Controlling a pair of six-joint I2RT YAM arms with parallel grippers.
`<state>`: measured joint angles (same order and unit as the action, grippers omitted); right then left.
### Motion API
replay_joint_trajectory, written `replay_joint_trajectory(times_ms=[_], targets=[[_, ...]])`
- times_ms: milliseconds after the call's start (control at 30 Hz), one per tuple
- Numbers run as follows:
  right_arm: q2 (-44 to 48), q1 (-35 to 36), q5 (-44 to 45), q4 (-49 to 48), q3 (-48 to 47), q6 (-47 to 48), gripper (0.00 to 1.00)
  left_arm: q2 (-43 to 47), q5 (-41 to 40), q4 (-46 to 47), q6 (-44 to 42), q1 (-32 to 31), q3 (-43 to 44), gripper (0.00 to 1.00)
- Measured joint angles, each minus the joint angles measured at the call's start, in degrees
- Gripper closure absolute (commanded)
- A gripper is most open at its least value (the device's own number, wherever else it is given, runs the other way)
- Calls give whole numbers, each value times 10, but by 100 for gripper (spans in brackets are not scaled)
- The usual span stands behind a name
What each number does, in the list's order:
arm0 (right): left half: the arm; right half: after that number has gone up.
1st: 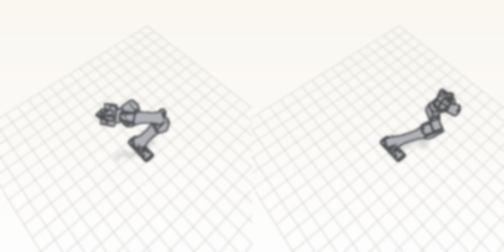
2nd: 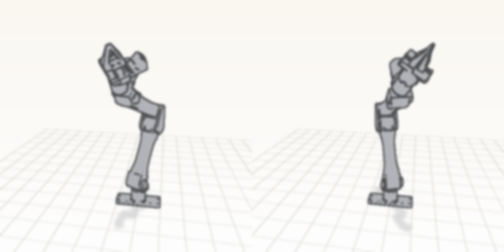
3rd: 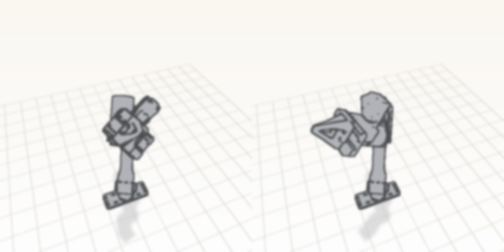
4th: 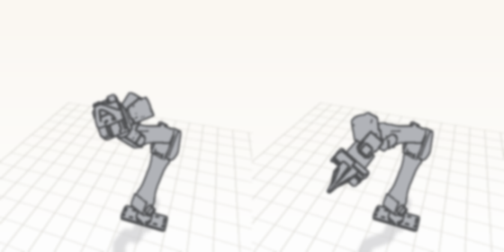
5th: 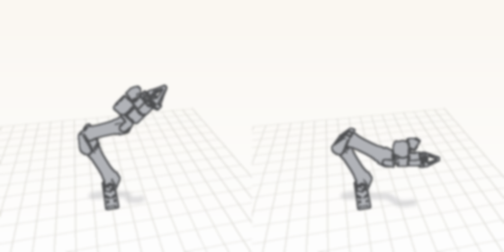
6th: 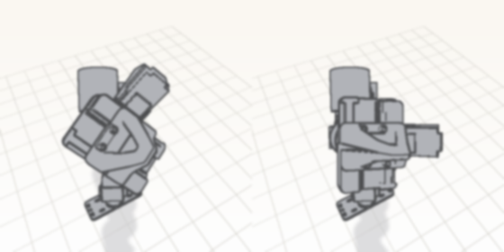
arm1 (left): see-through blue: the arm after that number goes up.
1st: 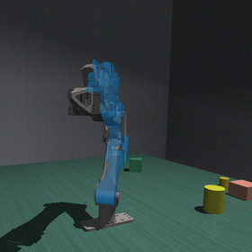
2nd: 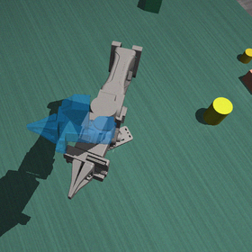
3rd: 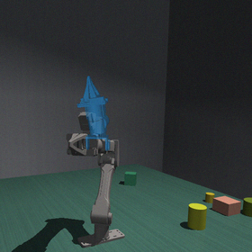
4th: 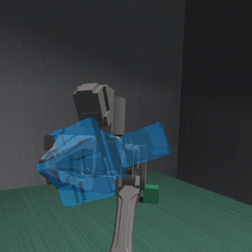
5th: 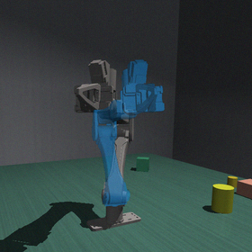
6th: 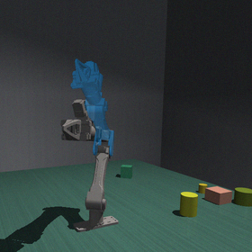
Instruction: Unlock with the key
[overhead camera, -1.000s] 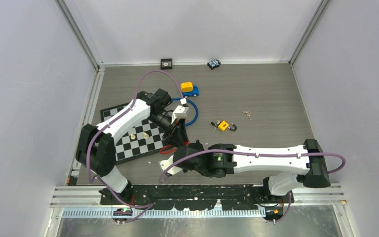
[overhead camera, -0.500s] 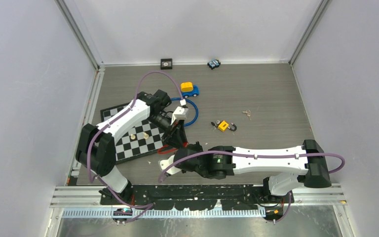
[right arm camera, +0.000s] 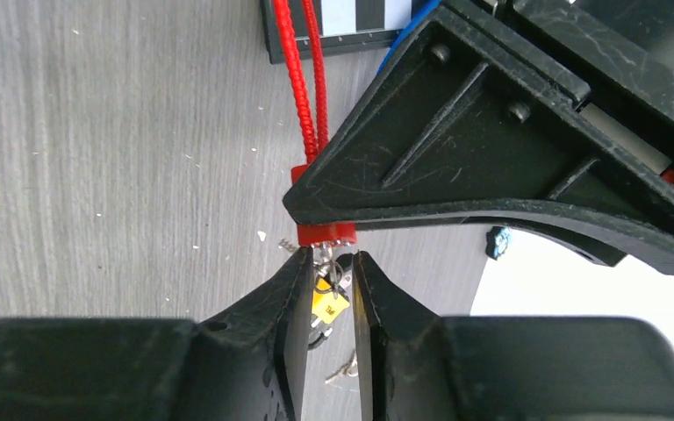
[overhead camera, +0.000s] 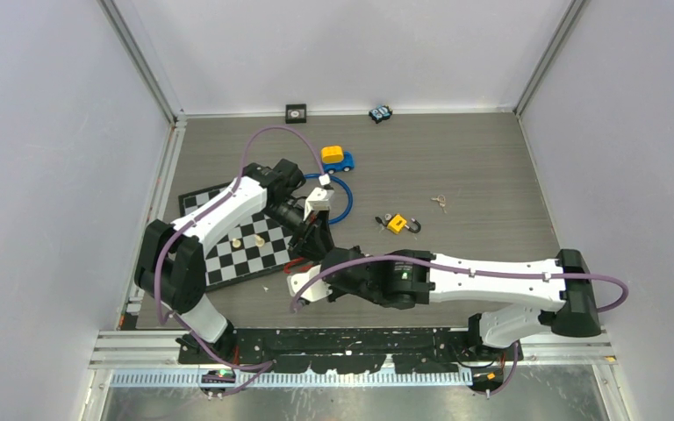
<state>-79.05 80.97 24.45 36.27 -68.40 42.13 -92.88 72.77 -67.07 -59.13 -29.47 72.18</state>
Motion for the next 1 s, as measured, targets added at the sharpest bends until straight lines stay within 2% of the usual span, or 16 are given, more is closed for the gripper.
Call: replay_joint_trajectory(times_ms=[167, 333, 467, 633, 1000], targets=[[23, -14, -46, 10, 0, -10, 63, 0, 22, 9, 0, 0, 0, 100], [41, -33, -88, 30, -1, -20, 60, 0, 31, 13, 0, 0, 0, 100], [54, -46, -95, 37, -3, -22, 60, 0, 34, 14, 0, 0, 0, 100], [62, -64, -101, 52, -14, -22, 66, 0, 35, 16, 0, 0, 0, 100], [64, -72, -117, 60, -24, -23, 67, 0, 45, 16, 0, 0, 0, 100]])
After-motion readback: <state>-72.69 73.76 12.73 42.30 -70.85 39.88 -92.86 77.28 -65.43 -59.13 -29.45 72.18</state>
